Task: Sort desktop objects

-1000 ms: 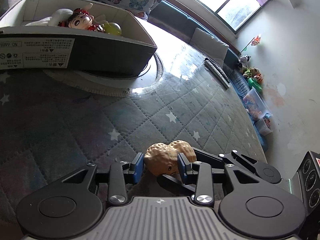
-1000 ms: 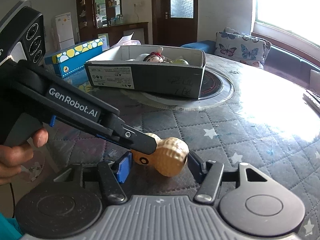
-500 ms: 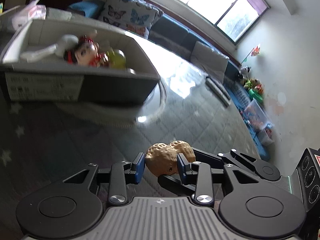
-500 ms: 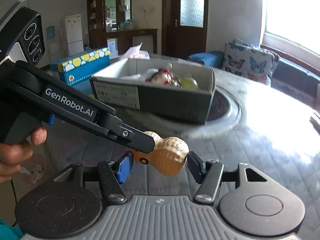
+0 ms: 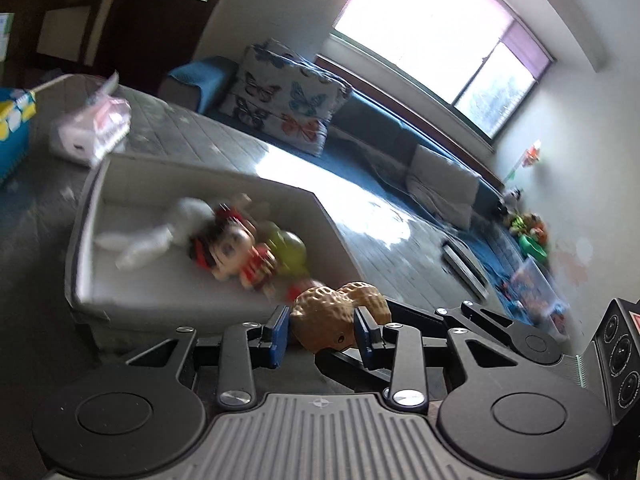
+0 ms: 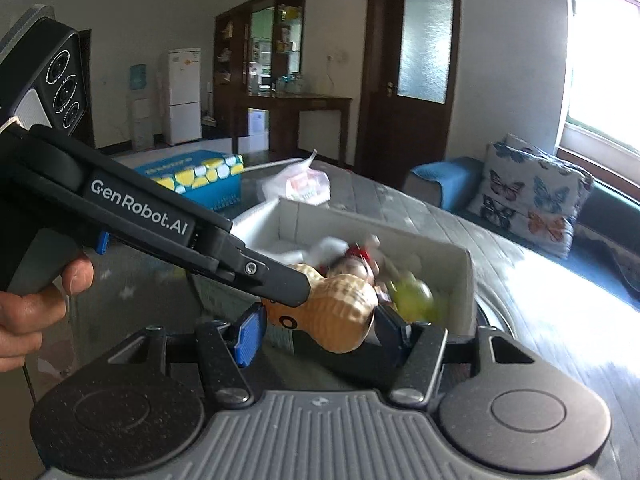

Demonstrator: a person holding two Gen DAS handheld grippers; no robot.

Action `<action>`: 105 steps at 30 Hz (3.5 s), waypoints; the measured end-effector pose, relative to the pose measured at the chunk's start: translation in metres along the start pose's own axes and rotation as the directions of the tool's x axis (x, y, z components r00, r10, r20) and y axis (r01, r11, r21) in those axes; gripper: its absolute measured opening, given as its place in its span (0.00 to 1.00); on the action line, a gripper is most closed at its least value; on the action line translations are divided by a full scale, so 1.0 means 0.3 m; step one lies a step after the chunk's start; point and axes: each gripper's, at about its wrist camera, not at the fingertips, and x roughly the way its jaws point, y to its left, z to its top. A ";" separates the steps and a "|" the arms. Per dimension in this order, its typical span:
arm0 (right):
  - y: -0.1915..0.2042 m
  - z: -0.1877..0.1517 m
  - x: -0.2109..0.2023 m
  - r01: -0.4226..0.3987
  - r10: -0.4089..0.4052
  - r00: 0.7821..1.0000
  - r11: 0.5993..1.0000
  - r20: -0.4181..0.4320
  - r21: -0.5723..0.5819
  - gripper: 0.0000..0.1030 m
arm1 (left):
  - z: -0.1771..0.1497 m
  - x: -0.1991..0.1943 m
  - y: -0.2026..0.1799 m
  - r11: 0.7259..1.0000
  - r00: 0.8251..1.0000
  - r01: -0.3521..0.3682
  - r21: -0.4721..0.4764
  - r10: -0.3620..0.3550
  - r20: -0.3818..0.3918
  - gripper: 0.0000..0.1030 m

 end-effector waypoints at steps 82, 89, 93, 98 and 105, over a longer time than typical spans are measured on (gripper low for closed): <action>-0.042 0.005 0.119 -0.054 0.063 0.997 0.986 -0.049 0.157 0.91 | -0.011 0.001 -0.014 0.937 0.950 -0.306 0.165 0.291 0.111 0.38; -0.036 -0.061 0.043 -0.017 0.019 1.000 0.987 -0.011 0.160 1.00 | -0.087 -0.008 -0.068 0.909 0.934 -0.353 0.223 0.329 0.139 0.38; -0.039 -0.097 0.021 -0.002 0.004 1.000 0.984 -0.014 0.176 1.00 | -0.133 0.001 -0.099 0.885 0.922 -0.385 0.261 0.357 0.149 0.38; -0.034 -0.141 -0.010 0.028 -0.026 1.000 0.981 -0.009 0.193 1.00 | -0.172 0.004 -0.105 0.879 0.916 -0.400 0.260 0.377 0.137 0.38; -0.029 -0.191 -0.028 0.055 -0.053 0.998 0.975 -0.016 0.215 1.00 | -0.213 0.012 -0.115 0.867 0.908 -0.420 0.270 0.399 0.131 0.38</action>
